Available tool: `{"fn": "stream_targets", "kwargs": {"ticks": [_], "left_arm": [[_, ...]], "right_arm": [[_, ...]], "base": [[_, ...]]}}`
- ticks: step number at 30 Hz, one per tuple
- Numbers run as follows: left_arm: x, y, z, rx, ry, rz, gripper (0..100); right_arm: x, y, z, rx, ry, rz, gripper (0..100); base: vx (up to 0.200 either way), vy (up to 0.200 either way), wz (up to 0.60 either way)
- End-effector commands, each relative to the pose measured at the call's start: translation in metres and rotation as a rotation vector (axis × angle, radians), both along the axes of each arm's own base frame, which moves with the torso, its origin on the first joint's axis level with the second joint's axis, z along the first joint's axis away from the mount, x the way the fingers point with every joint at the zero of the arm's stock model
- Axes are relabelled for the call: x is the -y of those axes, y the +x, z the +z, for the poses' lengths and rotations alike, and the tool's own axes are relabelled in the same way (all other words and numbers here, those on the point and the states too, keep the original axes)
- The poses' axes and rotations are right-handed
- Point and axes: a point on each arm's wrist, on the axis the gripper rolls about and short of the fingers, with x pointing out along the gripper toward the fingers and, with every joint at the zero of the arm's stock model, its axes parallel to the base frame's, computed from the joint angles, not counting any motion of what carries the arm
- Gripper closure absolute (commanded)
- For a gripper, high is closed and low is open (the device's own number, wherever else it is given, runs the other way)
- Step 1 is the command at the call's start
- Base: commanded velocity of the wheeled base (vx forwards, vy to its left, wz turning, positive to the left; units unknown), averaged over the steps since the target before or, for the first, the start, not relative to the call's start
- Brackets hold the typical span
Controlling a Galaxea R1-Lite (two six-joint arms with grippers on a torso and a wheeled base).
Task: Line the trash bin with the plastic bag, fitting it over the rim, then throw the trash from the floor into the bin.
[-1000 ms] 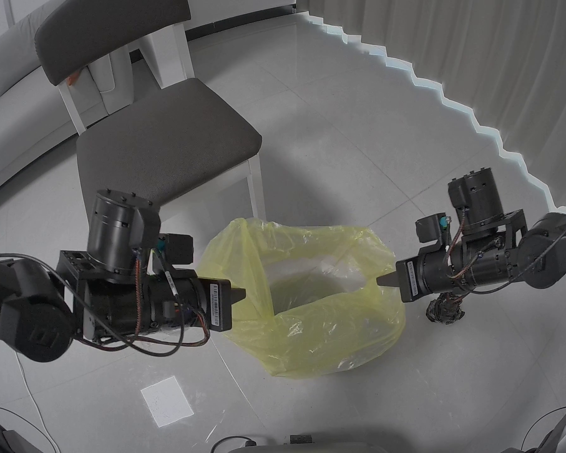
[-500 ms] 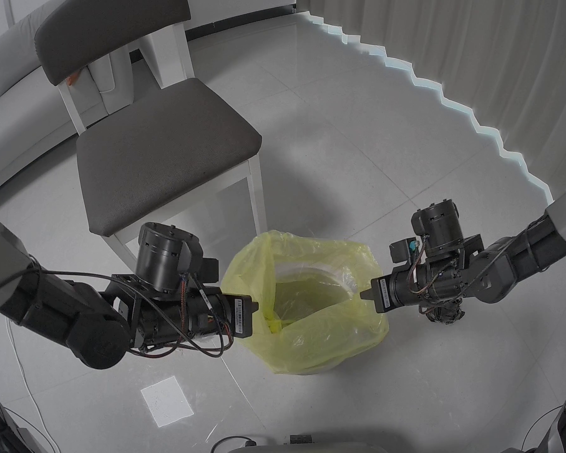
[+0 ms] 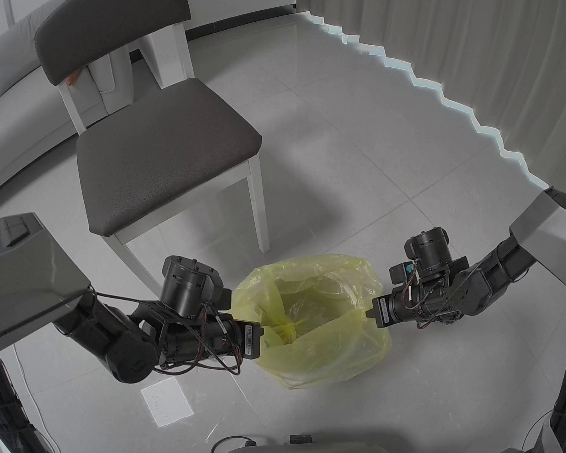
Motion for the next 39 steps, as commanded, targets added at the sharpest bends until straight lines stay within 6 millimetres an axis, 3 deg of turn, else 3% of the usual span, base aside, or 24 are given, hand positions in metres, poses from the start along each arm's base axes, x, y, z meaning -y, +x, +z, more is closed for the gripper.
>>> {"fn": "stream_targets", "kwargs": {"ticks": [1, 7, 16, 22, 23, 26, 29, 34, 35, 39], "left_arm": [[-0.008, -0.003, -0.024, -0.05, 0.032, 0.01, 100], [-0.022, -0.006, -0.037, -0.092, 0.06, 0.041, 100], [-0.007, 0.033, -0.069, -0.031, 0.035, 0.062, 100], [-0.003, 0.04, -0.071, -0.018, 0.027, 0.068, 100], [-0.003, 0.04, -0.071, -0.018, 0.027, 0.068, 100], [-0.007, 0.034, -0.059, 0.004, 0.008, 0.072, 100], [-0.01, 0.027, -0.049, 0.027, -0.01, 0.059, 100], [-0.011, 0.023, -0.049, 0.057, -0.035, 0.055, 100], [-0.011, 0.022, -0.051, 0.057, -0.035, 0.053, 0], [-0.011, 0.019, -0.057, 0.055, -0.032, 0.047, 0]], "right_arm": [[-0.002, -0.004, -0.009, -0.02, -0.008, 0.009, 100], [-0.003, -0.004, -0.016, -0.031, -0.014, 0.012, 100], [-0.003, 0.009, -0.03, 0.021, 0.006, 0.0, 100], [-0.003, 0.012, -0.032, 0.031, 0.001, 0.005, 100], [-0.003, 0.012, -0.032, 0.031, 0.001, 0.005, 0], [0.008, 0.002, -0.026, 0.041, -0.029, 0.017, 0], [0.017, -0.007, -0.008, 0.068, -0.024, 0.009, 0], [0.018, -0.002, 0.024, 0.158, 0.01, 0.0, 0], [0.017, 0.001, 0.027, 0.172, 0.016, 0.0, 0], [0.007, 0.016, 0.031, 0.211, 0.032, 0.005, 0]], "base": [[0.0, 0.0, 0.0], [0.0, 0.0, 0.0], [0.0, 0.0, 0.0], [0.0, 0.0, 0.0], [0.0, 0.0, 0.0], [0.0, 0.0, 0.0], [0.0, 0.0, 0.0], [0.0, 0.0, 0.0], [0.0, 0.0, 0.0], [0.0, 0.0, 0.0]]}}
